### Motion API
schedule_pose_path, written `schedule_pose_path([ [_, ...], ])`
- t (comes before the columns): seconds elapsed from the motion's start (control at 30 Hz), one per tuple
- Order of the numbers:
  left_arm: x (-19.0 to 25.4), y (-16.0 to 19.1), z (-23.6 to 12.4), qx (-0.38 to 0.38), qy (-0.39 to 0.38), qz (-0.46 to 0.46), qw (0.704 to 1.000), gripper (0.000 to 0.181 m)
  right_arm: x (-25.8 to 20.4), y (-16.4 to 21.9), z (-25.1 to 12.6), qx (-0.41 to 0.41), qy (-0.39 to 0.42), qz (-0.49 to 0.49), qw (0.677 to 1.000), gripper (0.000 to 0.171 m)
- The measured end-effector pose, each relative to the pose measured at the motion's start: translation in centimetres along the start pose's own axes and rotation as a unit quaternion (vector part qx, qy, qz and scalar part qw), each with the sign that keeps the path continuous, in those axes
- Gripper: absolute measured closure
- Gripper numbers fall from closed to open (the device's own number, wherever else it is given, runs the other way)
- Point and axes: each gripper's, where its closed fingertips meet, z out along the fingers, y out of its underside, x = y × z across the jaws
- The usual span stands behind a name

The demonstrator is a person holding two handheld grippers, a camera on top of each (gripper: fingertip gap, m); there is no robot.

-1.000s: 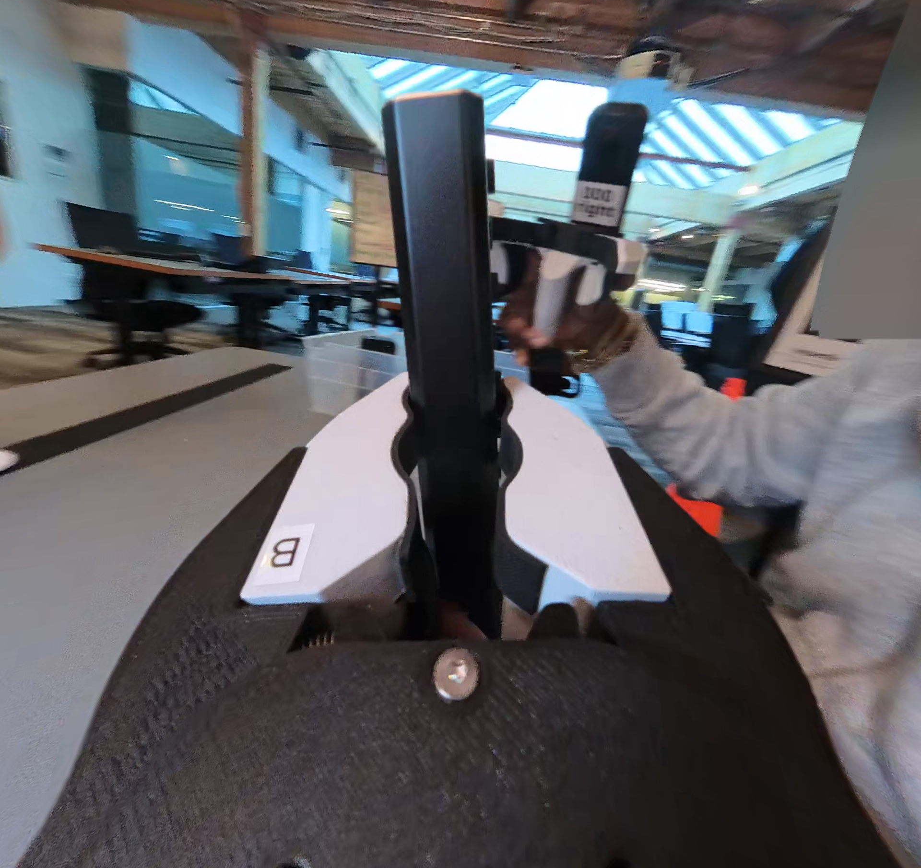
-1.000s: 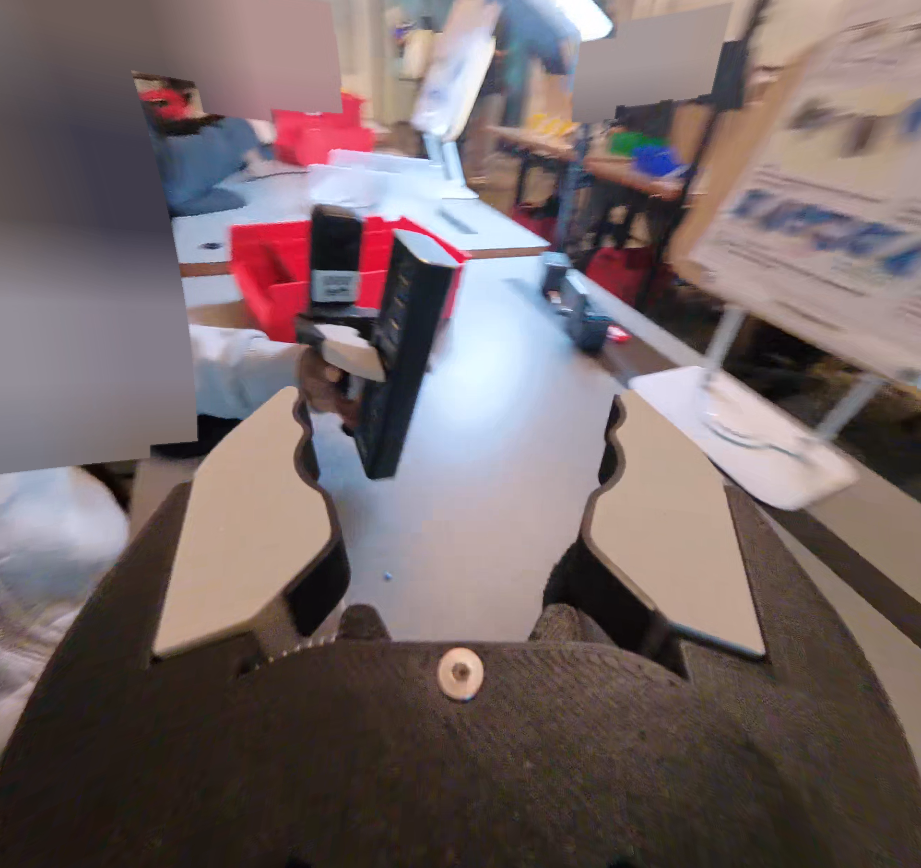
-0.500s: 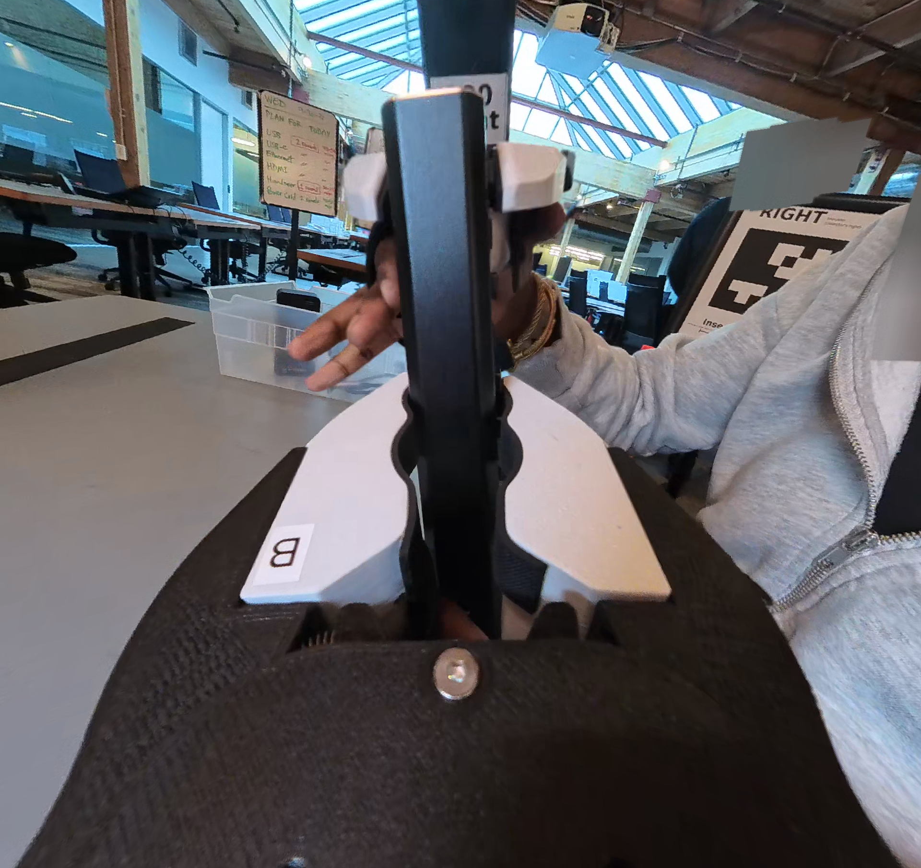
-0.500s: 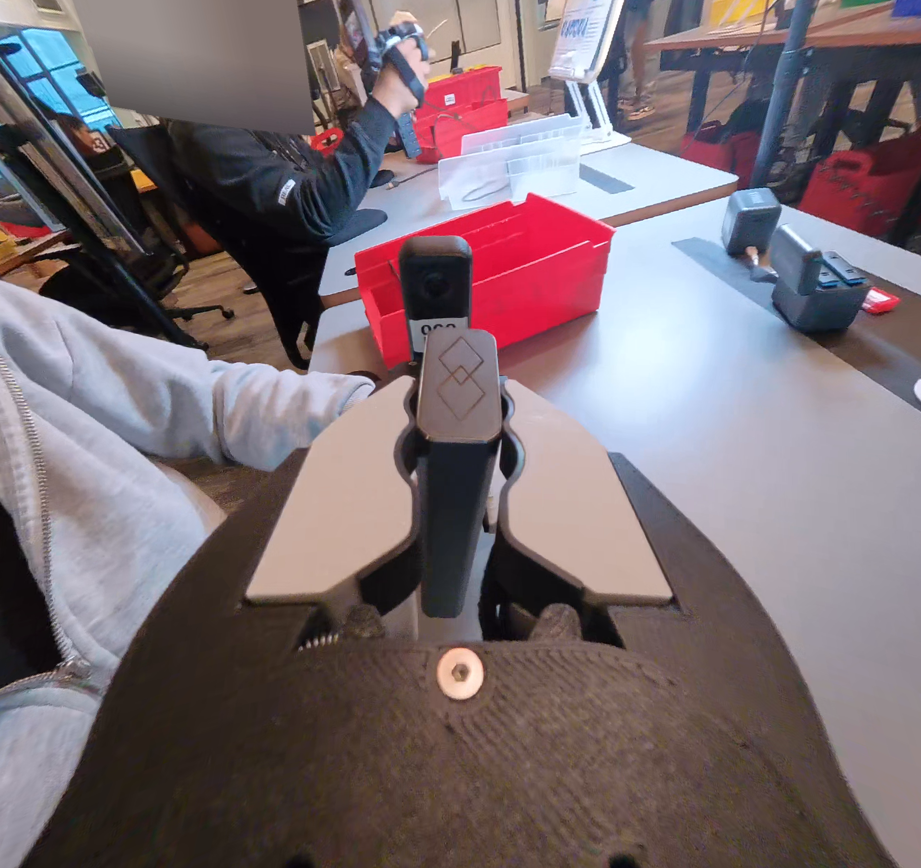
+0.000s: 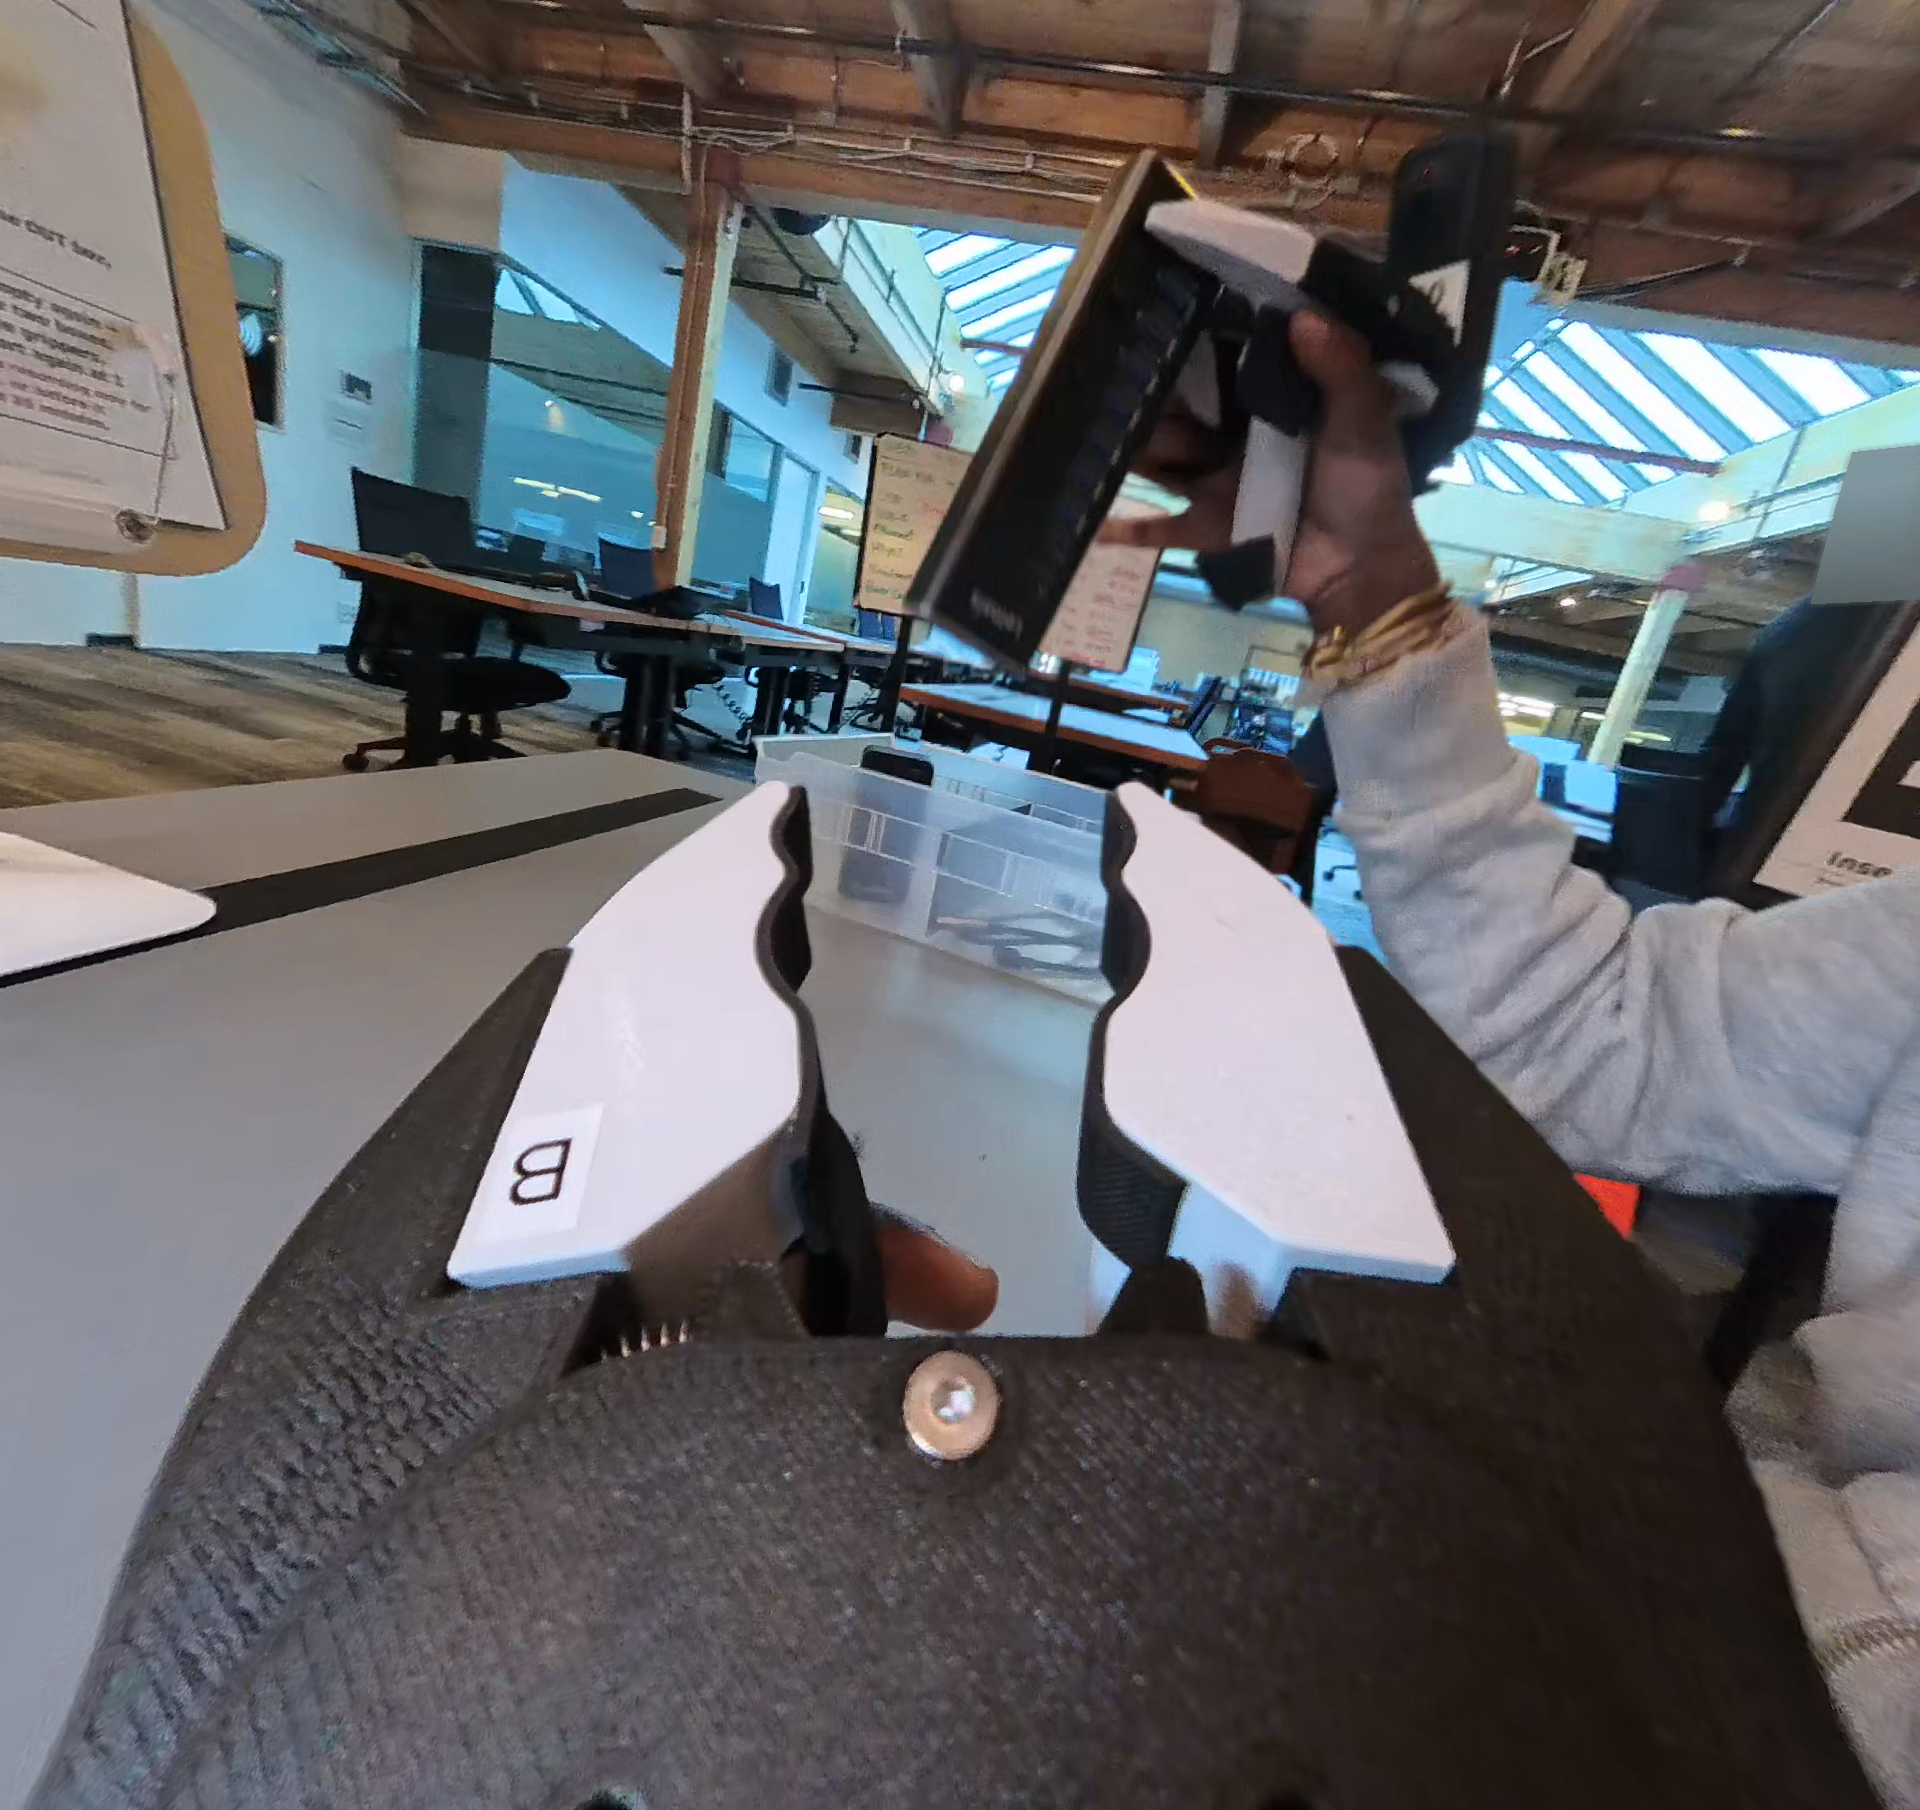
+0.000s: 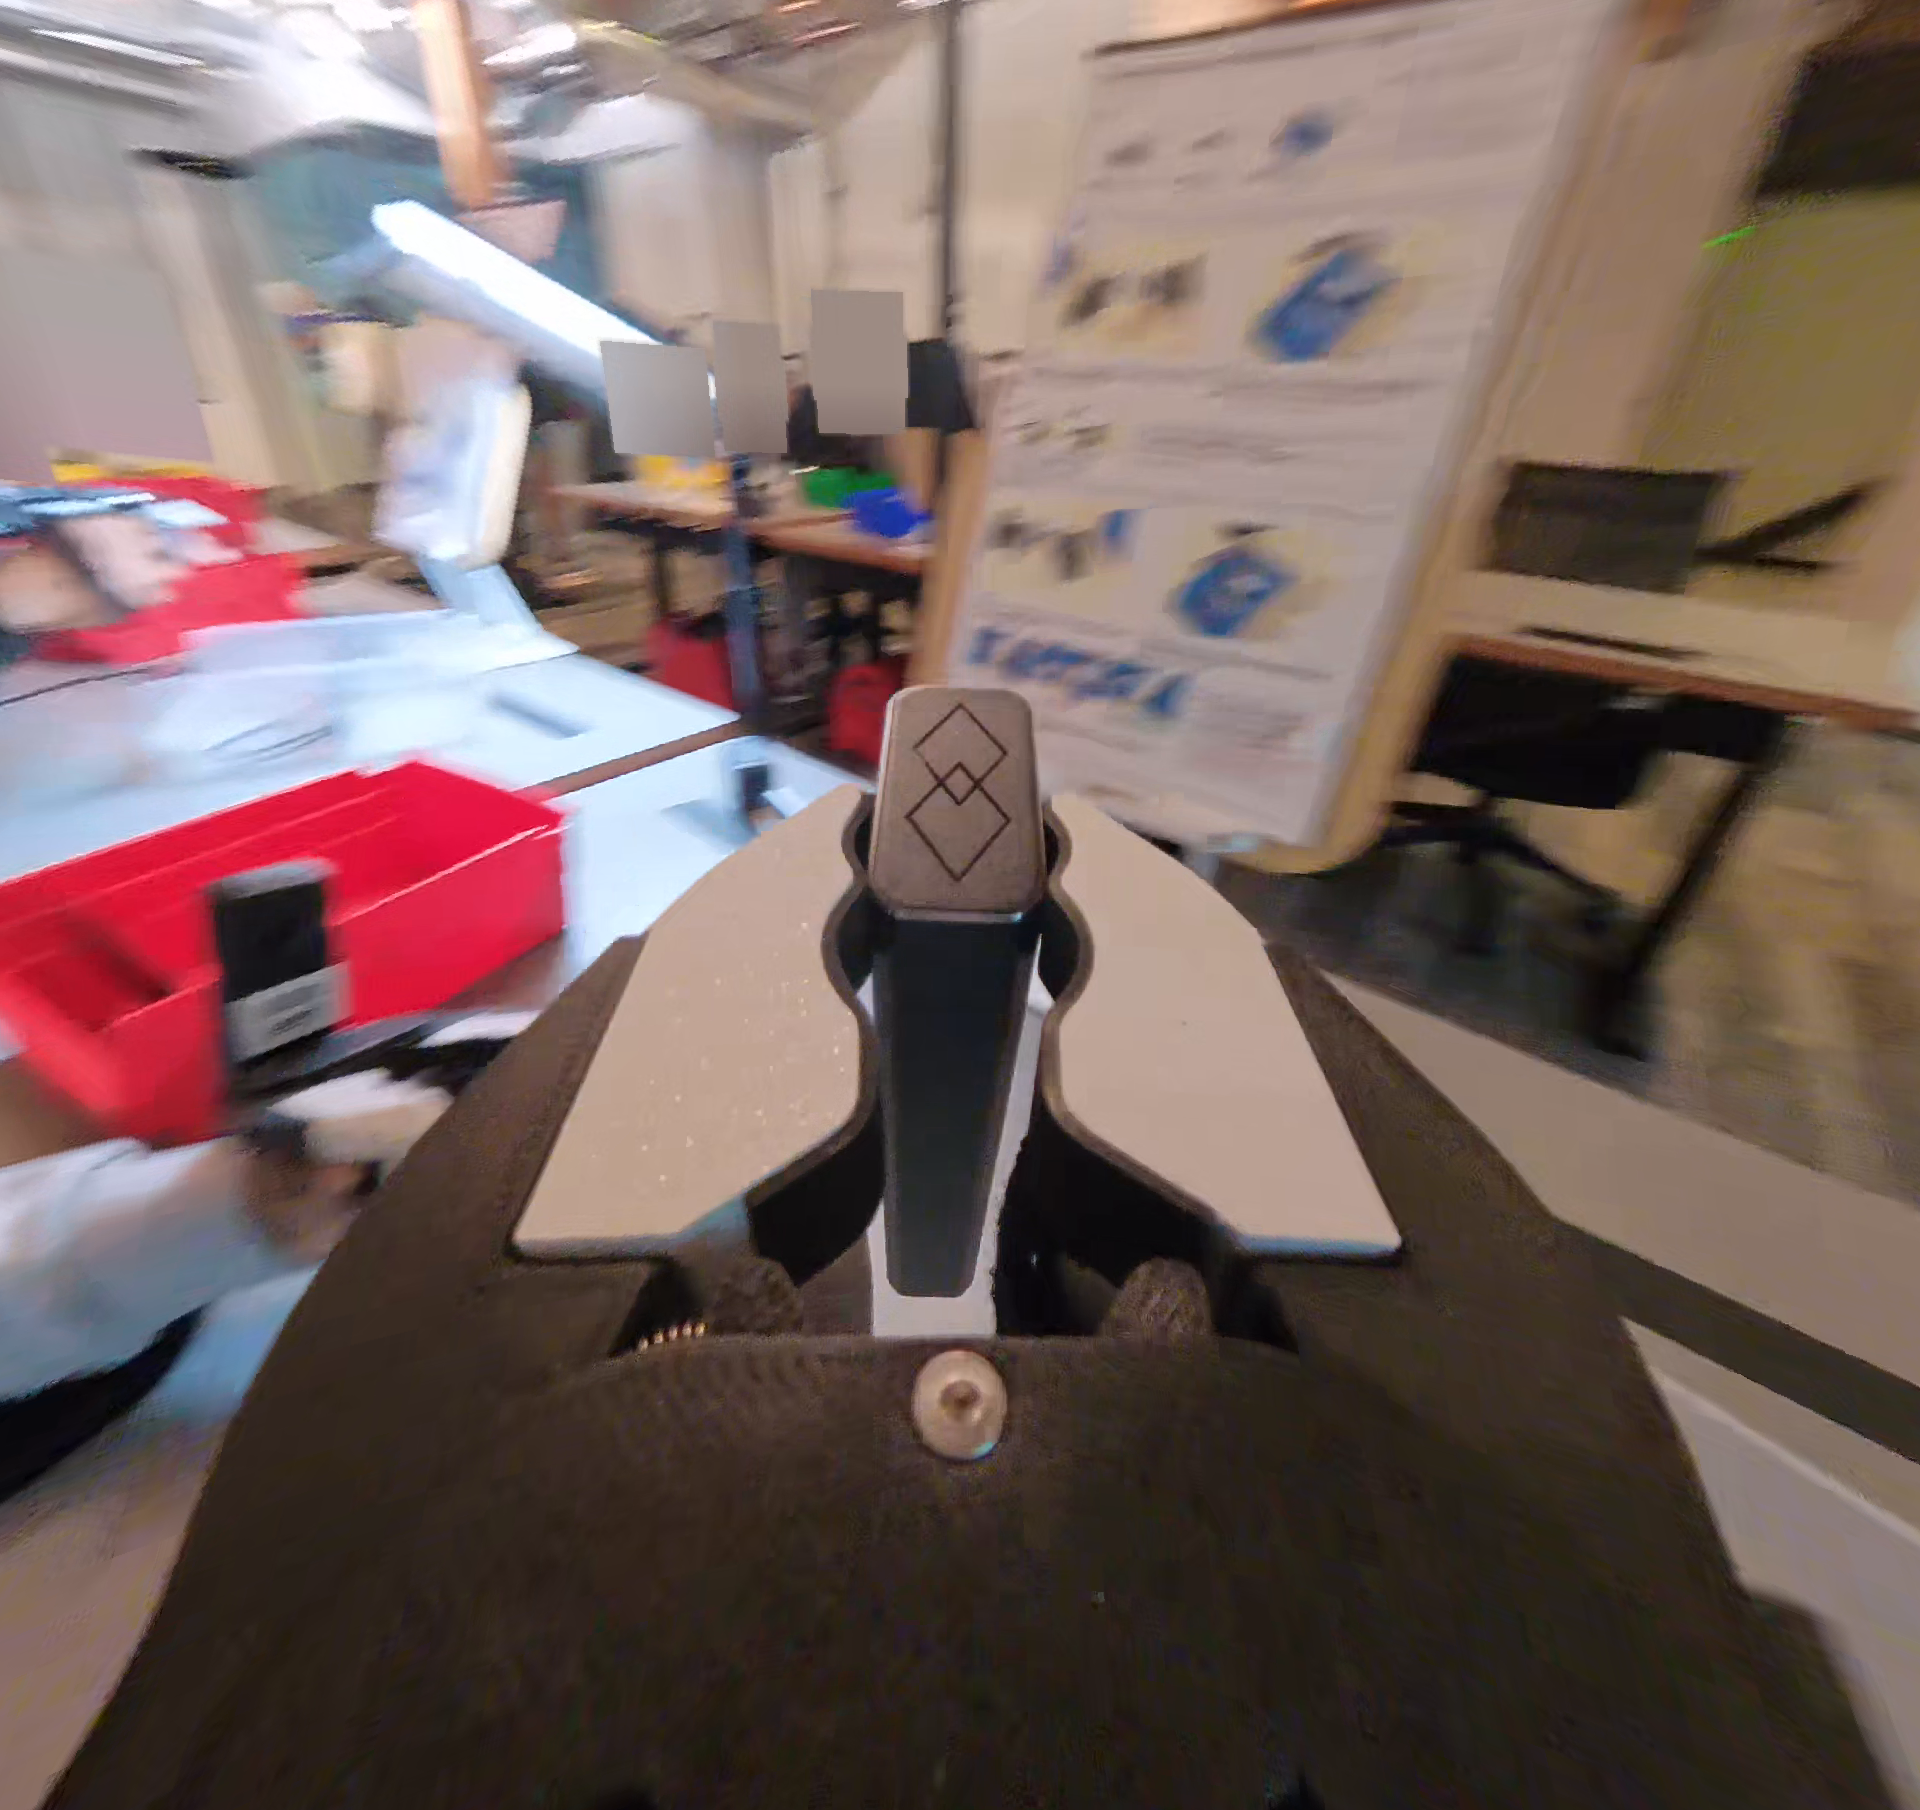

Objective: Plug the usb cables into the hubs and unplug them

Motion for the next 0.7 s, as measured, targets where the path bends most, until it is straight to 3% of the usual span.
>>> schedule_pose_path([
  [0.13, -0.2, 1.4, 0.3, -0.035, -0.009, 0.022, 0.999, 0.127, 10.5, -1.6, -4.4, -0.004, 0.191, -0.010, 0.981, 0.143],
  [0.3, -0.5, 2.4, 0.4, -0.061, -0.023, 0.052, 0.996, 0.128, 20.7, 2.8, -9.9, -0.017, 0.372, 0.006, 0.928, 0.143],
  [0.43, -0.8, 2.8, 0.4, -0.068, -0.029, 0.048, 0.996, 0.128, 25.1, 8.3, -11.5, -0.040, 0.416, 0.038, 0.908, 0.142],
  [0.53, -1.1, 3.4, 0.4, -0.082, -0.035, 0.050, 0.995, 0.128, 26.4, 8.5, -12.1, 0.006, 0.425, 0.031, 0.905, 0.143],
  [0.7, -1.1, 3.4, 0.4, -0.084, -0.035, 0.056, 0.994, 0.128, 26.9, 8.9, -12.8, -0.017, 0.447, -0.004, 0.894, 0.143],
])
